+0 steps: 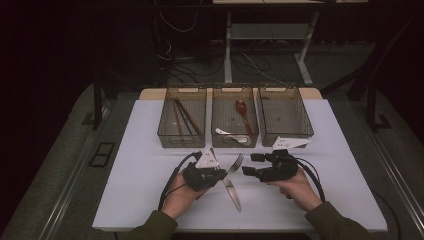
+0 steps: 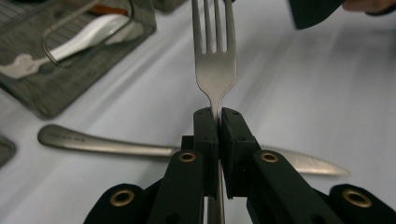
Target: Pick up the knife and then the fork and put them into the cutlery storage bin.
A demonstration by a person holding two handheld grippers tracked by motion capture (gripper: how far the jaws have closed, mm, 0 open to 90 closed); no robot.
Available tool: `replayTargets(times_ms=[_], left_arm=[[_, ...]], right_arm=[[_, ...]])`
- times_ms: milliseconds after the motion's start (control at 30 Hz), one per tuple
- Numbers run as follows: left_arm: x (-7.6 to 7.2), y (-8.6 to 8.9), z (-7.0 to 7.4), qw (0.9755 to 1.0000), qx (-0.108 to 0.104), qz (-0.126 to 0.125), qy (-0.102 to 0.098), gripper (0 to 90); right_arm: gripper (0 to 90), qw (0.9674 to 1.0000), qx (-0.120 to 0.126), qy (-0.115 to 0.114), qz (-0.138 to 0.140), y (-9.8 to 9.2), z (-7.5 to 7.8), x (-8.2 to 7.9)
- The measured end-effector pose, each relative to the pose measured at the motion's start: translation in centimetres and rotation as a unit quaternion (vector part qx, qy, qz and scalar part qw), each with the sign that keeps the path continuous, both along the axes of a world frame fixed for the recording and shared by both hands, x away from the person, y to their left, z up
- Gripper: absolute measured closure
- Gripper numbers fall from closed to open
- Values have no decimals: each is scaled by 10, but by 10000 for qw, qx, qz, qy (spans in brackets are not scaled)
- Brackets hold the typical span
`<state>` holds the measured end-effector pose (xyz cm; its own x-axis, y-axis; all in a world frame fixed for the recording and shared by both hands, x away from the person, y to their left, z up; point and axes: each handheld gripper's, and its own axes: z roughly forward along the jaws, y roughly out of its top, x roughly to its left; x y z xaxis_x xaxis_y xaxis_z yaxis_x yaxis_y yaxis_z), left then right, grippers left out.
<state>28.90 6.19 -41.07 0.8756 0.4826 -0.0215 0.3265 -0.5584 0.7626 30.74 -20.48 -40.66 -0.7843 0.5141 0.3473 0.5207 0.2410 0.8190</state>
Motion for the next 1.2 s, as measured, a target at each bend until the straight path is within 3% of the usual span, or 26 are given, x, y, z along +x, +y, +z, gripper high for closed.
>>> replayTargets(times_ms=[100,300,600,933,1100,1200], left_arm=[[1,-5,2,10000,-77,20,-41,849],[2,-7,5,9997,-102,101,-181,849],[-1,-6,11,9993,-137,115,-333,849],[-4,-3,17,9979,-457,171,-419,842],[-4,-5,16,9976,-616,-37,-325,780],[-4,-5,14,9969,-727,-105,-268,736]], right_arm=[[388,10000,72,-2,-13,9,1,5],[536,9996,152,244,-32,20,-5,15],[726,9990,391,200,-61,23,-2,20],[782,9978,653,48,36,22,7,21],[864,9975,697,30,61,24,9,23],[867,9975,700,-4,124,25,10,24]])
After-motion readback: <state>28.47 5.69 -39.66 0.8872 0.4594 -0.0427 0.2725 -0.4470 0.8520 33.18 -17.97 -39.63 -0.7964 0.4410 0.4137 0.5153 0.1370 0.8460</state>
